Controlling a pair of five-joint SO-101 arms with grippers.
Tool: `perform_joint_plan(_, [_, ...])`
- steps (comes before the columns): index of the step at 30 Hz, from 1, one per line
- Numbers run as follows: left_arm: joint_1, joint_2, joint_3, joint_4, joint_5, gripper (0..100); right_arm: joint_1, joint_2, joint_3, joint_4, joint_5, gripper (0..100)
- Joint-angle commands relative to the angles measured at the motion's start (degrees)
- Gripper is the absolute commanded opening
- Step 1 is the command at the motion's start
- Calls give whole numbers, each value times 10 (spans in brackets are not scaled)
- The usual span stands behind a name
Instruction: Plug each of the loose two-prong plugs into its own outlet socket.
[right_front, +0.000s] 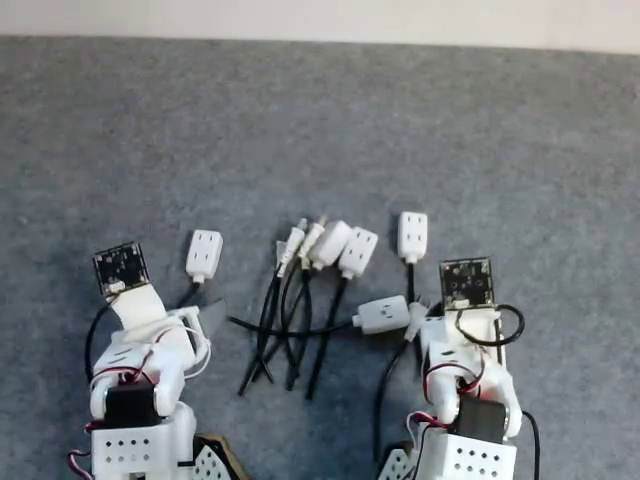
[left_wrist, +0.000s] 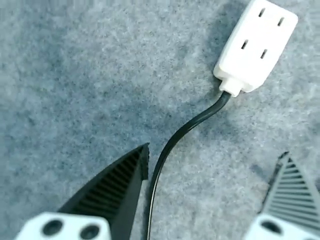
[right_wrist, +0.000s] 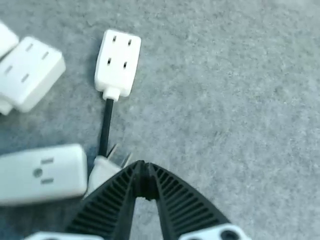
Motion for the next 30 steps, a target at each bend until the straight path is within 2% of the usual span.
perform_joint_plan(1, [6,0,-77,41,-10,377,-11,7,21,37,17,10])
perform_joint_plan(4, [2,0,-146,68,-58,303,-11,7,-14,44,27,10])
perform_joint_plan(7, [1,0,-220,91,-89,232,-10,8,-46,45,88,10])
perform_joint_plan(11, [2,62,-342,137,-89,263,-10,9,-95,45,98,11])
perform_joint_plan(16, [5,284,-487,147,-84,306,-11,31,-172,65,98,58])
perform_joint_plan(20, [6,487,-609,149,-41,306,-11,145,-250,68,91,60])
perform_joint_plan(26, [6,757,-750,176,-17,308,-12,379,-350,56,-17,60])
perform_joint_plan(30, [6,873,-798,203,-18,309,-12,480,-347,-12,-50,60])
